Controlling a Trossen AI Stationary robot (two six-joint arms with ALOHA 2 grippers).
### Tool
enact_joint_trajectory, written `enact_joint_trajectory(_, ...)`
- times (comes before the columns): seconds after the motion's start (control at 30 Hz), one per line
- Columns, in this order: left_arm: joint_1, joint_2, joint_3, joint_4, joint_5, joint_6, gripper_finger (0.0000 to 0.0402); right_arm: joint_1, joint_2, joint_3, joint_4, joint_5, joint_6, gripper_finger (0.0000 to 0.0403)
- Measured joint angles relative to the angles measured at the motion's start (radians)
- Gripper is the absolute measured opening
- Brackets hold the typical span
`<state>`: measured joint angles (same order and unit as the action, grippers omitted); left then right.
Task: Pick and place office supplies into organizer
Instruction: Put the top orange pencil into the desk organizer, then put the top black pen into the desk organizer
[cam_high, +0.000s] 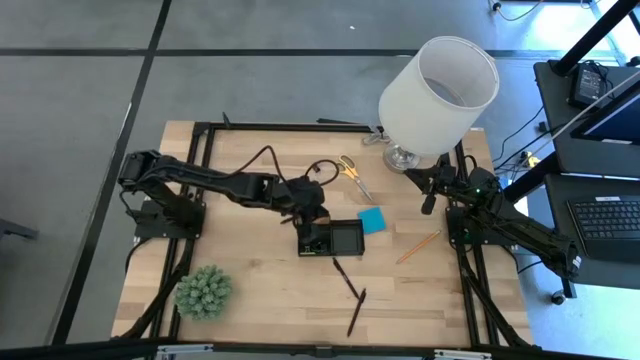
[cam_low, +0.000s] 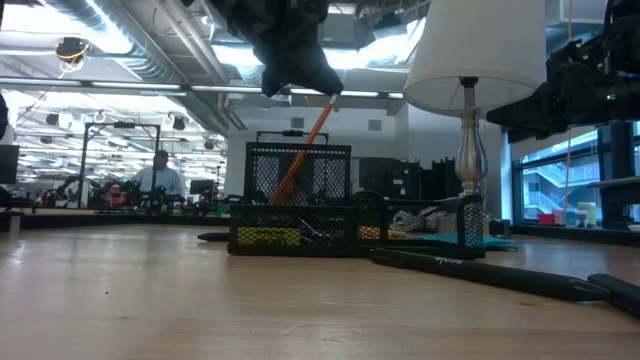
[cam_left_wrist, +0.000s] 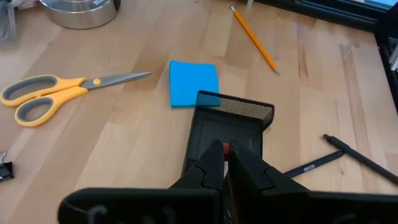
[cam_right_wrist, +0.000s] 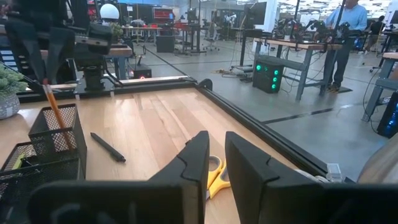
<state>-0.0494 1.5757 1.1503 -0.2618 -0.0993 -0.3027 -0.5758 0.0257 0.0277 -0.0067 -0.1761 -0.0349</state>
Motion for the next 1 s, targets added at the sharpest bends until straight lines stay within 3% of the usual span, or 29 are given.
enact_joint_trajectory(0.43, 0.000, 0.000, 0.000, 0.004, -0.002, 0.003, 0.0073, 0.000, 0.000, 0.000, 0.000, 0.000, 0.000, 0.0058)
enact_joint_trajectory(0.7, 0.000, -0.068, 0.000, -0.009, -0.003, 0.104, 0.0083, 0.000, 0.000, 0.000, 0.000, 0.000, 0.000, 0.0058)
enact_joint_trajectory(0.87, -0.011, -0.153, 0.001, -0.171, -0.051, 0.141, 0.0080, 0.000, 0.000, 0.000, 0.000, 0.000, 0.000, 0.0058)
enact_joint_trajectory(1.0, -0.034, -0.176, 0.001, -0.386, -0.196, 0.080, 0.0080, 0.000, 0.000, 0.000, 0.000, 0.000, 0.000, 0.0058)
